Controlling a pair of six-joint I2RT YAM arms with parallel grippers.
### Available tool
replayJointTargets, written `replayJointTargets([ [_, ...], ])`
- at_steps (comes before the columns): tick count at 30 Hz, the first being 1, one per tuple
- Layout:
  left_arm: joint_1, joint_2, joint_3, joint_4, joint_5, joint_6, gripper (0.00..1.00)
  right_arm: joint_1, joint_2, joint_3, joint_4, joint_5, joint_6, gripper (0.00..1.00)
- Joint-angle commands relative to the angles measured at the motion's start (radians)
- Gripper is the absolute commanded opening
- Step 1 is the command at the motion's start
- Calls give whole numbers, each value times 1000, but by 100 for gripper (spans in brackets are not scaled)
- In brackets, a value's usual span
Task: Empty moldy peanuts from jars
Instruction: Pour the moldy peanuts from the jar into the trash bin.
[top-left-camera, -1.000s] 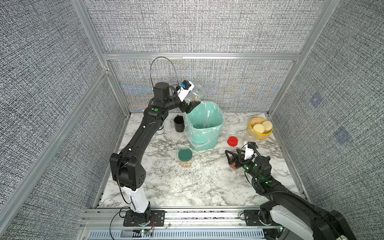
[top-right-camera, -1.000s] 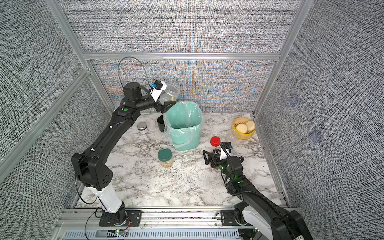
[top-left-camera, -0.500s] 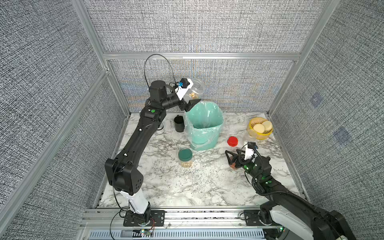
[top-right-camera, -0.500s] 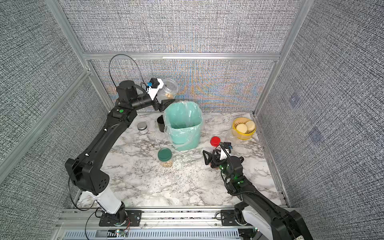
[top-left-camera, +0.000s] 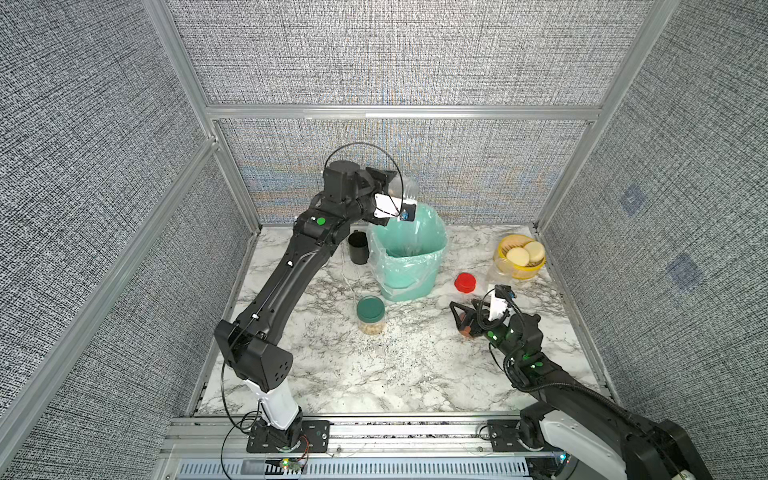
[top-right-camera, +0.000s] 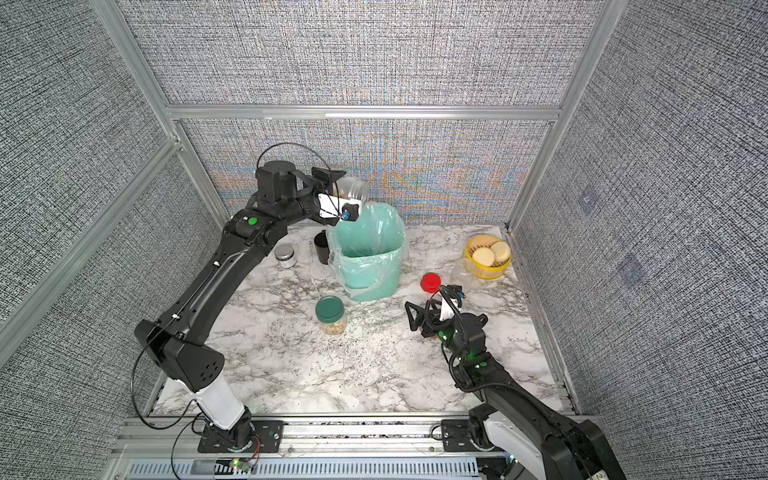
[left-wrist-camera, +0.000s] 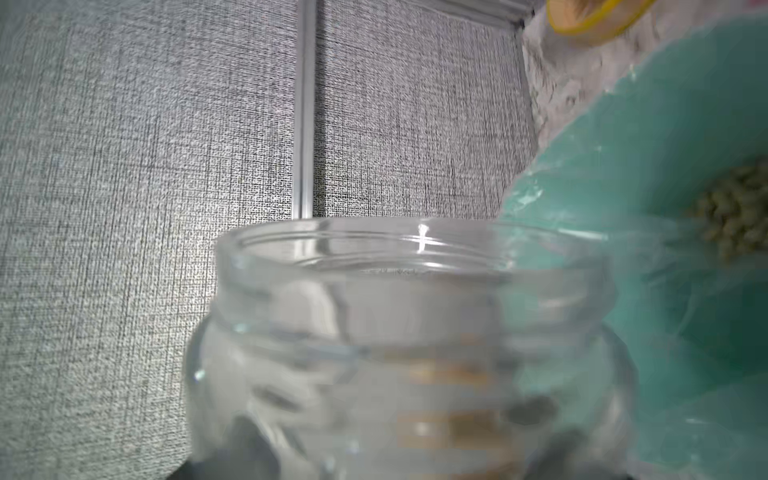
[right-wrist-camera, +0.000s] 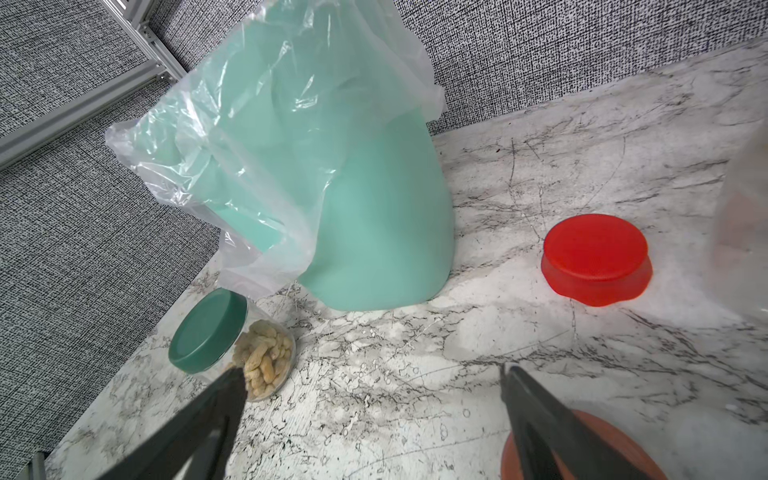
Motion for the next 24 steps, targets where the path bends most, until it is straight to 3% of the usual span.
replayJointTargets([
  [1, -14, 25, 6, 33, -163, 411, 0, -1, -2, -5, 37, 0, 6, 98],
  [3, -23, 52, 21, 16, -225, 542, 0, 0, -1, -8, 42, -1, 5, 98],
  [6, -35, 87, 13, -17, -361, 832, 0, -1, 2, -15, 53, -2, 8, 98],
  [11, -51, 97, -64, 88, -269, 1036, 0, 0, 13, -17, 64, -11, 8, 98],
  [17, -47, 89, -166, 121, -133, 1127, 0, -8, 22, -3, 48, -67, -3, 98],
  [24, -45, 105, -99, 131, -64, 1131, 0, -23, -3, 19, -41, -126, -51, 98],
])
